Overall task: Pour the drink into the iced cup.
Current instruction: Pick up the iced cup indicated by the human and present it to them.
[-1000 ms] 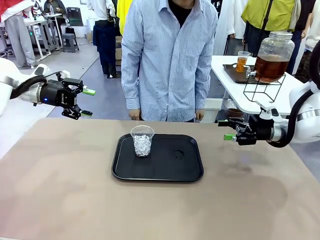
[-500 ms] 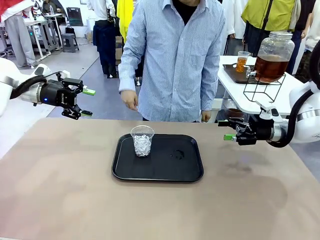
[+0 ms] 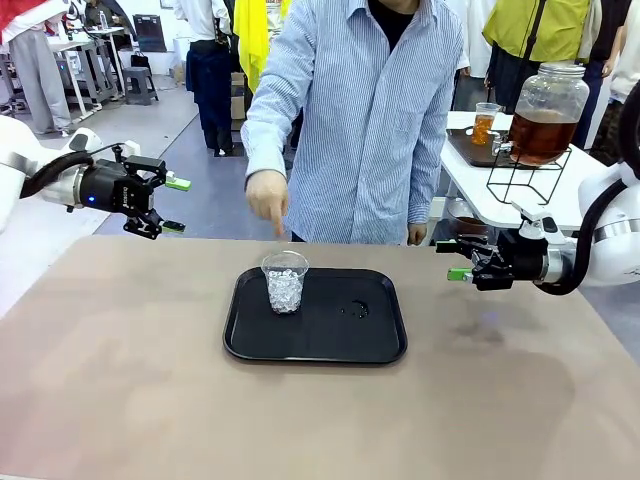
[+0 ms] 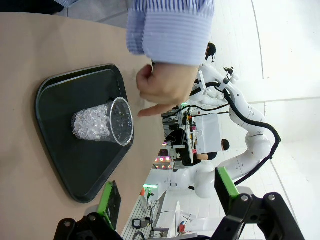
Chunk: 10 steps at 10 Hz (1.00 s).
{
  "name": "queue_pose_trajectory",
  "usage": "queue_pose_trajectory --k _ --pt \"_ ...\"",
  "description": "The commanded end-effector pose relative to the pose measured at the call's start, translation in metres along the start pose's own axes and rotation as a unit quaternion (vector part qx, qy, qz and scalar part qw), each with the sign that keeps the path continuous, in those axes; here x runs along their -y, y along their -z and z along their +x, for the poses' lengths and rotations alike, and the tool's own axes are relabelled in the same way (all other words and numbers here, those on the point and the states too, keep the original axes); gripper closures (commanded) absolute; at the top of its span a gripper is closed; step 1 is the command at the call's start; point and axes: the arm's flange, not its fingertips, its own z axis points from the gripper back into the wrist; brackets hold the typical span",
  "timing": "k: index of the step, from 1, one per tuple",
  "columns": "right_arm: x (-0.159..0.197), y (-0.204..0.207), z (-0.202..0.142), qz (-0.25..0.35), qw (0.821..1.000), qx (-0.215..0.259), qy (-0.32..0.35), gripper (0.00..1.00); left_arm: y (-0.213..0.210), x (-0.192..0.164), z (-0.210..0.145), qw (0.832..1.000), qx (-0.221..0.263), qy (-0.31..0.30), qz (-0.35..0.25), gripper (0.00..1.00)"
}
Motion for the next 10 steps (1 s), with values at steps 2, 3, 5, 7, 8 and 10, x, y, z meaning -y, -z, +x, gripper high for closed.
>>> queue_pose_trajectory --k 2,3,5,7,8,10 --pt "0.0022 0.0007 0.0030 0.001 1.000 -0.001 -0.001 0.00 -0.0007 0.0016 -0.0019 1.000 0.001 0.001 0.000 0.00" --pt "0.0022 0.0007 0.0030 0.001 1.000 -0.001 -0.001 0.00 -0.0007 0.0016 -0.0019 1.000 0.001 0.001 0.000 0.00" --pt "0.0022 0.0007 0.0030 0.001 1.000 -0.001 -0.001 0.00 -0.0007 0.0016 -0.0019 1.000 0.001 0.001 0.000 0.00" --pt "0.0022 0.0007 0.0030 0.001 1.000 -0.001 -0.001 0.00 -0.0007 0.0016 -0.0019 1.000 0.001 0.001 0.000 0.00" --pt "0.0022 0.0007 0.0030 0.001 1.000 -0.001 -0.001 0.00 -0.0007 0.0016 -0.0019 1.000 0.001 0.001 0.000 0.00" --pt "0.0022 0.0007 0.0030 0.001 1.000 -0.001 -0.001 0.00 -0.0007 0.0016 -0.0019 1.000 0.001 0.001 0.000 0.00"
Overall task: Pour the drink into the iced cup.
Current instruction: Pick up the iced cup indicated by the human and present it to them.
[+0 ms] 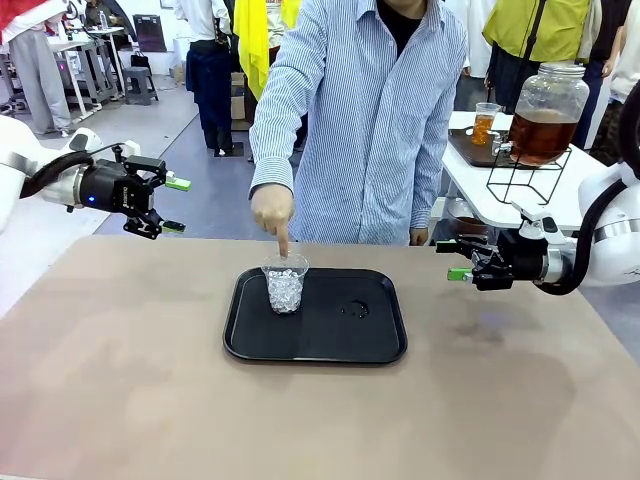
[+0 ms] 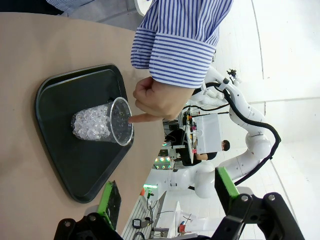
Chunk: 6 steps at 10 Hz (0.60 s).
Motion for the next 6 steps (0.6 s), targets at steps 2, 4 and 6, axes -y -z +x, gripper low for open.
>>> queue_pose_trajectory --k 2,4,6 --pt "0.002 0.001 0.003 0.001 1.000 -0.001 -0.001 0.00 -0.001 -0.001 0.000 0.997 0.013 0.078 -0.006 0.00" --pt "0.002 0.001 0.003 0.001 1.000 -0.001 -0.001 0.00 0.001 -0.003 -0.006 0.973 0.039 0.227 -0.006 0.00" --pt "0.002 0.001 0.003 0.001 1.000 -0.001 -0.001 0.00 0.004 -0.008 -0.011 0.953 0.060 0.298 -0.008 0.00"
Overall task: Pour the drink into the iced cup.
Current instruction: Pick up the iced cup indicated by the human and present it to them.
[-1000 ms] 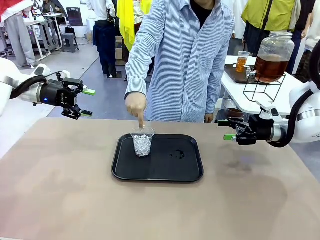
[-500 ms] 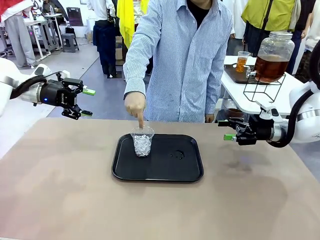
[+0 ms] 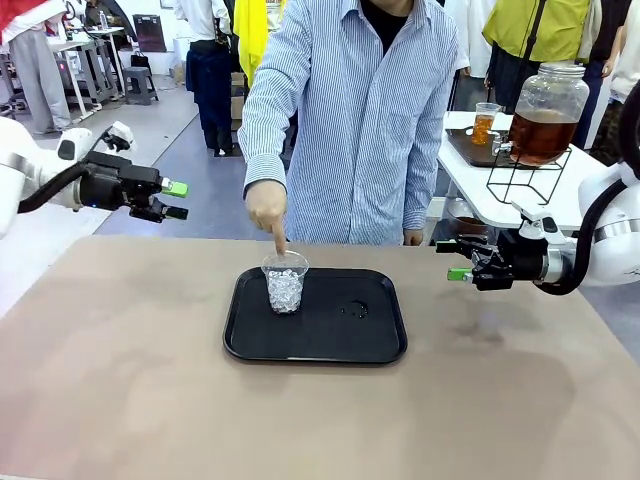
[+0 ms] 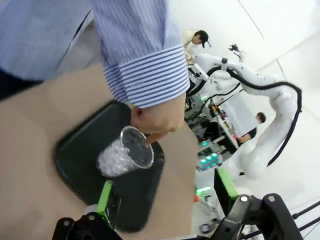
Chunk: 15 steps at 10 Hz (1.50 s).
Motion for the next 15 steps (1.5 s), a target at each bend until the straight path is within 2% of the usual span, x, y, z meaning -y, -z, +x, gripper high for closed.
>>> queue_pose_trajectory --k 1,2,3,4,8,10,11,14,15 --pt "0.002 0.001 0.003 0.001 1.000 -0.001 -0.001 0.00 0.008 -0.002 -0.018 0.998 0.026 0.063 -0.005 0.00" --pt "0.002 0.001 0.003 0.001 1.000 -0.001 -0.001 0.00 0.007 -0.002 -0.020 0.996 -0.020 0.084 -0.031 0.00" --pt "0.002 0.001 0.003 0.001 1.000 -0.001 -0.001 0.00 0.004 -0.001 -0.017 0.997 -0.024 0.064 -0.029 0.00" --pt "0.002 0.001 0.003 0.001 1.000 -0.001 -0.001 0.00 0.005 -0.003 -0.013 0.998 0.002 0.064 -0.010 0.00" --pt "0.002 0.001 0.003 0.001 1.000 -0.001 -0.001 0.00 0.006 -0.003 -0.015 0.998 -0.006 0.068 -0.013 0.00" --pt "0.002 0.001 0.003 0.001 1.000 -0.001 -0.001 0.00 0.012 -0.015 -0.026 0.980 0.021 0.194 -0.048 0.00" --pt "0.002 0.001 0.003 0.001 1.000 -0.001 -0.001 0.00 0.015 -0.020 -0.032 0.968 0.037 0.244 -0.046 0.00" --pt "0.002 0.001 0.003 0.001 1.000 -0.001 -0.001 0.00 0.024 -0.037 -0.058 0.938 0.078 0.334 -0.044 0.00" --pt "0.002 0.001 0.003 0.001 1.000 -0.001 -0.001 0.00 0.029 -0.040 -0.066 0.933 0.080 0.349 -0.034 0.00"
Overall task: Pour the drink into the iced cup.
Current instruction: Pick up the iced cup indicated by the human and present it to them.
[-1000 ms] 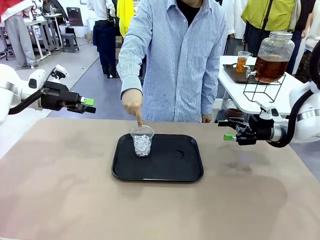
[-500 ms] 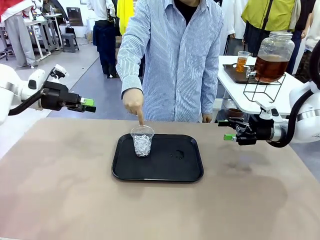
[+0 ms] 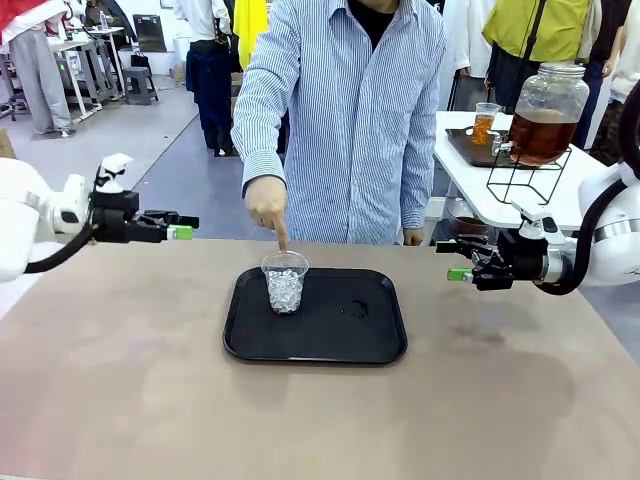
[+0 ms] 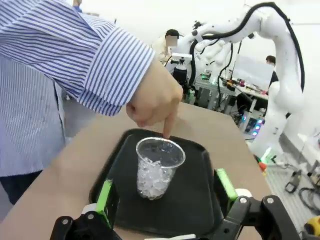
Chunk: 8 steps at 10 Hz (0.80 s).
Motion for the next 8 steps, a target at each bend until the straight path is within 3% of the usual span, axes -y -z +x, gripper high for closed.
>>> queue_pose_trajectory --k 1,2,3,8 --pt "0.0022 0.0007 0.0030 0.001 1.000 -0.001 -0.001 0.00 0.0068 0.0073 -0.0140 0.999 0.008 0.034 0.000 0.00" --pt "0.0022 0.0007 0.0030 0.001 1.000 -0.001 -0.001 0.00 0.0092 0.0091 -0.0153 0.999 -0.013 0.041 -0.007 0.00" --pt "0.0022 0.0007 0.0030 0.001 1.000 -0.001 -0.001 0.00 0.0023 0.0028 -0.0104 1.000 0.000 0.017 -0.002 0.00" --pt "0.0022 0.0007 0.0030 0.001 1.000 -0.001 -0.001 0.00 0.0027 0.0031 -0.0144 1.000 -0.004 0.025 -0.002 0.00"
